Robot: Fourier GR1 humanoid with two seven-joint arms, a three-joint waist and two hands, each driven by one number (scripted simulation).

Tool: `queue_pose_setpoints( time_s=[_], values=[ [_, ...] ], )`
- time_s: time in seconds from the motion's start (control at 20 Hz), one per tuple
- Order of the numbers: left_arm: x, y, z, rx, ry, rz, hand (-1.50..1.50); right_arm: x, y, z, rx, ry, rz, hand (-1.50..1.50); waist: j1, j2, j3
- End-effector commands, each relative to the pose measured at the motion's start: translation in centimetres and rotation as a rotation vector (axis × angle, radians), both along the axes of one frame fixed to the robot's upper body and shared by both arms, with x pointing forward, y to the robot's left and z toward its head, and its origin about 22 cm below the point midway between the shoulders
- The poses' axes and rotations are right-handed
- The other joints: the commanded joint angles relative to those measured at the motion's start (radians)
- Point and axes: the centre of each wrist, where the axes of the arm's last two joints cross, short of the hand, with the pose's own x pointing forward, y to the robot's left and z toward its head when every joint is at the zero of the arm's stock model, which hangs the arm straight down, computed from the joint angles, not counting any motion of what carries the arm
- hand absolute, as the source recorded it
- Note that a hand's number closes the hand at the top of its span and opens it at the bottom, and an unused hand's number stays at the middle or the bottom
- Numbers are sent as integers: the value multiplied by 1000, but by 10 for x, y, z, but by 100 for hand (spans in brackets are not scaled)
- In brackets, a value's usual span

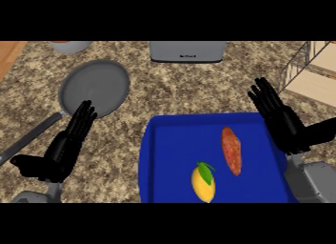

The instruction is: Pick the sweet potato from the tray and place it in the tiered shelf

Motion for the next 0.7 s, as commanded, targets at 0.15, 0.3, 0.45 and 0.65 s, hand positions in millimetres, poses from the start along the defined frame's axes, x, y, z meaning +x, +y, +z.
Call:
queue_pose_setpoints(
  time_s=[0.15, 0.3, 0.45, 0.65],
  values=[
    [32, -4, 41, 157, -73, 80, 0, 17, -57, 35, -124, 40, -119, -150, -9, 27, 8],
    [19, 3, 13, 160, -21, 77, 0, 5, -4, -10, 534, 138, -259, -150, -63, 32, 50],
    [20, 0, 13, 194, -14, 77, 0, -13, -120, 16, -531, 132, -454, 150, -45, 47, -11],
    [28, -22, 25, 214, 3, 70, 0, -37, -87, -52, -404, 78, -772, -150, -25, 28, 10]
  ],
)
